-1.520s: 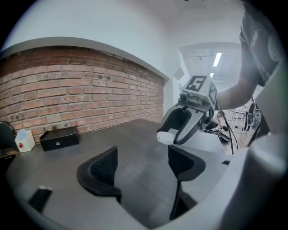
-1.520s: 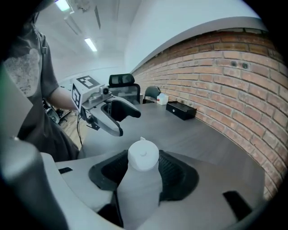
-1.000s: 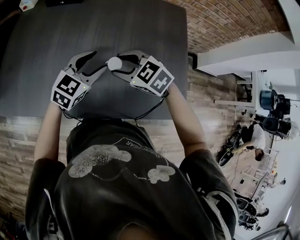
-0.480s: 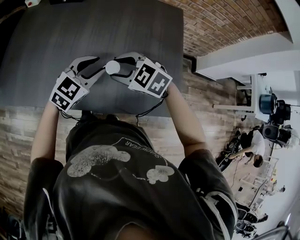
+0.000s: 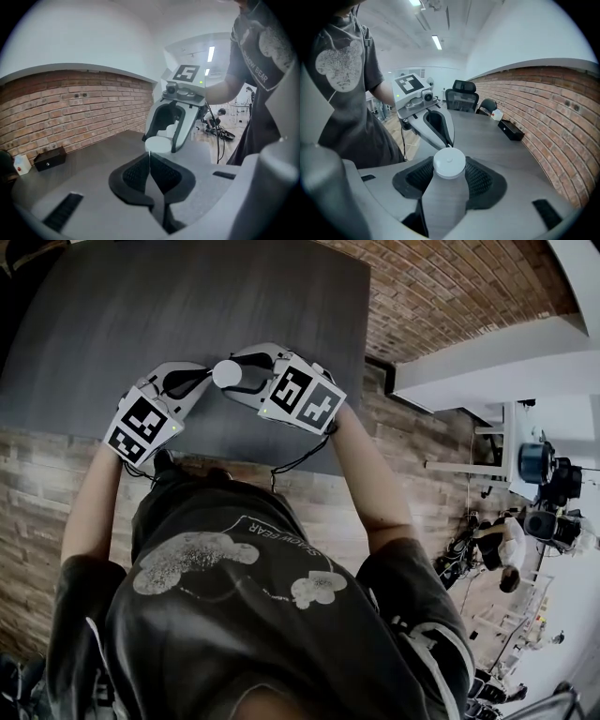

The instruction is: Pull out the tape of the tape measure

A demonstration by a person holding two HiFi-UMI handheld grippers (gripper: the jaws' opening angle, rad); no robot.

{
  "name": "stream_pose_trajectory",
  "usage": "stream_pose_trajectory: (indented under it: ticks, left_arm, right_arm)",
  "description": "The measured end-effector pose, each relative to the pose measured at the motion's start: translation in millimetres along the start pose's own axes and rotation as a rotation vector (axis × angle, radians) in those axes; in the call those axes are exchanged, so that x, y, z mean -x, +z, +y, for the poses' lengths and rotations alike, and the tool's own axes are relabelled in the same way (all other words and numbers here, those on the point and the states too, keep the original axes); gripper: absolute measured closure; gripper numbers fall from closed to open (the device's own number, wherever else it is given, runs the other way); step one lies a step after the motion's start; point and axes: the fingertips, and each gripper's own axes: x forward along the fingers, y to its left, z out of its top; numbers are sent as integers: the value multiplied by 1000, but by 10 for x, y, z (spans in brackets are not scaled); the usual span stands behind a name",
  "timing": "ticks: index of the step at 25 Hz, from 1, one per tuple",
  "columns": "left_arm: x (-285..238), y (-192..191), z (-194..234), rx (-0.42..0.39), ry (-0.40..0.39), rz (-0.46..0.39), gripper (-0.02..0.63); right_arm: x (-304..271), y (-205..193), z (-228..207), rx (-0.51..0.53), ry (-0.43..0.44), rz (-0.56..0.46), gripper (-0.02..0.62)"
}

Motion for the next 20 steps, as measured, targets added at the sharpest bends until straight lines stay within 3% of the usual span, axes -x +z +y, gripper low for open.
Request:
stream_pose_trajectory:
  ticks: [10, 14, 20]
  left_arm:
    - [-15, -31, 193, 19, 45, 21, 595]
    - [111, -73, 330, 33, 13, 27, 595]
    - [297, -115, 553, -9, -59, 57, 595]
  right_arm:
    - [-86, 38, -200, -157, -112, -41, 365]
    - [-186, 160, -252, -214, -140, -57, 365]
    - [-348, 335, -343, -290, -202, -84, 365]
